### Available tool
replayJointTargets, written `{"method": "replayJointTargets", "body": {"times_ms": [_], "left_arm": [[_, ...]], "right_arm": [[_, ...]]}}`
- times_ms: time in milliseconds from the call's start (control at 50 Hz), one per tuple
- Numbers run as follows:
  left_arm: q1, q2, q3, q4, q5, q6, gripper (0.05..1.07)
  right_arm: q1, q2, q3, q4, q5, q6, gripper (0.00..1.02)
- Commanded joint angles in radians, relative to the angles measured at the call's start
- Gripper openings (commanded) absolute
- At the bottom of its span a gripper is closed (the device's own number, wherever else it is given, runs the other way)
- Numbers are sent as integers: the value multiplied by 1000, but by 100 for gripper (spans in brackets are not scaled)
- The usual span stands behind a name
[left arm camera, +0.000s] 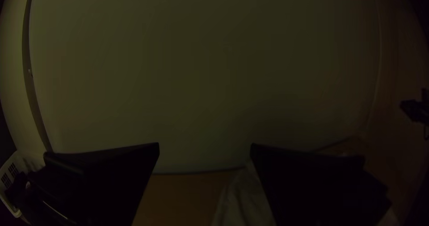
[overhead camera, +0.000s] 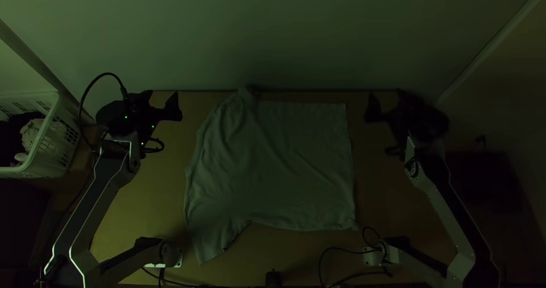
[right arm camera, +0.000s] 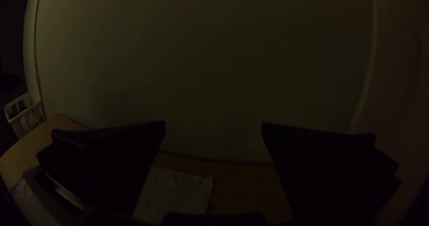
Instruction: Fold the t-shirt
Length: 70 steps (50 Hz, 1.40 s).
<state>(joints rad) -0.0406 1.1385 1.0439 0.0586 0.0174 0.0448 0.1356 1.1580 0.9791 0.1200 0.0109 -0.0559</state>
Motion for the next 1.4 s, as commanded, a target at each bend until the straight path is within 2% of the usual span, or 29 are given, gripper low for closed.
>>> {"method": "replayJointTargets", "body": {"times_ms": [0, 100, 280, 460, 740, 900, 1080, 1140, 1380], "left_arm": [[-19, 81, 102, -6, 0, -20, 103], [-22, 182, 202, -55, 0, -68, 103], [-30, 331, 321, -91, 1, -88, 103], [-16, 507, 490, -249, 9, -166, 103], [-18, 687, 653, -376, 9, -217, 102], [-18, 787, 752, -448, 9, -223, 102], [-19, 926, 906, -594, 9, -224, 99], [-21, 951, 921, -602, 9, -224, 92], [-31, 1057, 987, -623, 12, -221, 92]], "right_arm": [[6, 85, 87, -5, -2, 37, 98], [4, 166, 158, -26, -2, 62, 98], [-1, 295, 274, -69, -2, 85, 98], [-7, 436, 412, -161, -2, 110, 98], [-7, 580, 540, -227, -6, 171, 98], [-11, 690, 668, -365, -9, 217, 98], [-7, 763, 713, -381, -11, 243, 98], [-5, 783, 724, -388, -9, 255, 98], [-5, 847, 765, -448, -9, 283, 98]]}}
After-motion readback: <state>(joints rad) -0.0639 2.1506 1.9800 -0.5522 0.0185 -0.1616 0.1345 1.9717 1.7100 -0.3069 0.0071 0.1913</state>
